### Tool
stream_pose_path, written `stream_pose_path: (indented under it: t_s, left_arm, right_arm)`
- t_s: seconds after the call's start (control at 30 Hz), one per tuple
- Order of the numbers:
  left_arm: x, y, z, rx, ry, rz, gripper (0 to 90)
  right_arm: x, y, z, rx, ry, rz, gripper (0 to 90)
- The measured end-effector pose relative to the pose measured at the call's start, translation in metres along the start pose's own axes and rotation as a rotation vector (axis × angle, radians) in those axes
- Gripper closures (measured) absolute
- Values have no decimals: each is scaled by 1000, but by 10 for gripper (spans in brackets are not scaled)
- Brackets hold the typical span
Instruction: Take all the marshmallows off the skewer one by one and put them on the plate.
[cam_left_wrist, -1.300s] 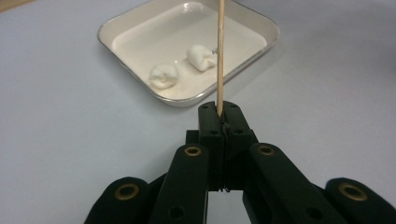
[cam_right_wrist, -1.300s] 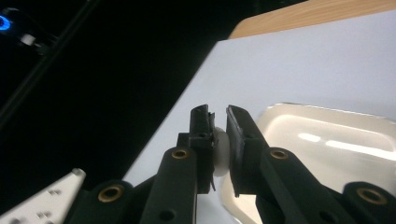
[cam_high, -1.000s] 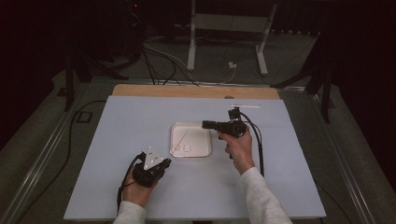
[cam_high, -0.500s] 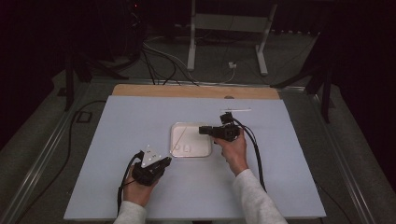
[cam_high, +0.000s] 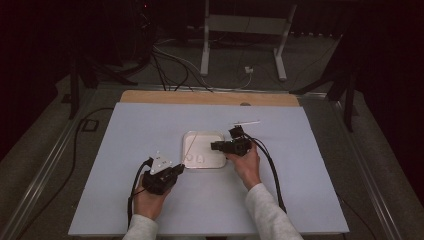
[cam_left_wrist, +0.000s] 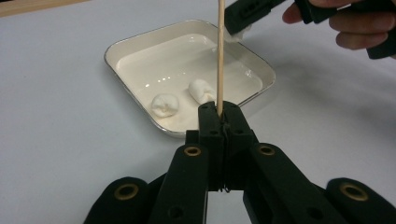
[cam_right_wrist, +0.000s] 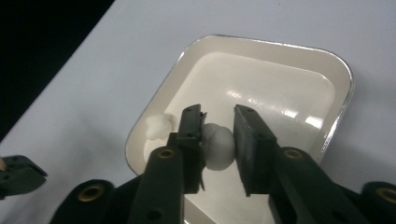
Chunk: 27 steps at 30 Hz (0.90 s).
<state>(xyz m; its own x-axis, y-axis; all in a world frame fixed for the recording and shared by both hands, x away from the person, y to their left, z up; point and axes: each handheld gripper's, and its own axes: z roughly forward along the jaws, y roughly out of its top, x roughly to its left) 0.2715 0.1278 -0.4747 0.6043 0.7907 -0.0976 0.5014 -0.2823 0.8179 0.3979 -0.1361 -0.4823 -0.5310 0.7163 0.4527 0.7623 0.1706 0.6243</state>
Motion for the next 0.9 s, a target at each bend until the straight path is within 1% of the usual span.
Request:
stream_pose_path:
  t_s: [0.07, 0.17, 0.2, 0.27, 0.3, 0.4, 0.47, 0.53, 0.63, 0.7, 0.77, 0.9]
  left_arm:
    - [1, 1, 1, 1, 0, -6, 900]
    - [1, 3, 2, -3, -5, -12, 900]
    - [1, 3, 3, -4, -4, -15, 900]
    - [2, 4, 4, -3, -4, -20, 900]
    - [3, 5, 5, -4, -3, -24, 900]
    - [5, 6, 7, -5, -3, -39, 900]
    - [7, 8, 8, -7, -3, -52, 900]
    - [8, 10, 11, -7, -2, -57, 900]
    - [9, 15, 15, -7, -3, -64, 900]
    - [9, 18, 18, -4, -1, -67, 900]
    - [9, 21, 21, -3, 2, -72, 900]
    - [8, 25, 26, 4, 5, -77, 900]
  right_arm:
    - [0, -1, 3, 17, -3, 2, 599]
    - [0, -2, 5, 32, -33, 1, 470]
    - [0, -2, 6, 35, -36, -1, 448]
    - [-1, -2, 7, 37, -24, 0, 388]
    - [-1, -2, 6, 36, -19, 0, 385]
    - [1, -2, 4, 19, 12, -11, 347]
    - [2, -2, 1, 2, 29, -20, 303]
    - [5, -2, -3, -15, 27, -34, 256]
    - [11, -3, -13, -67, 5, -56, 146]
    - [14, -3, -20, -94, 10, -64, 94]
    - [17, -4, -25, -105, 11, -80, 27]
    - [21, -7, -34, -127, 15, -112, 0]
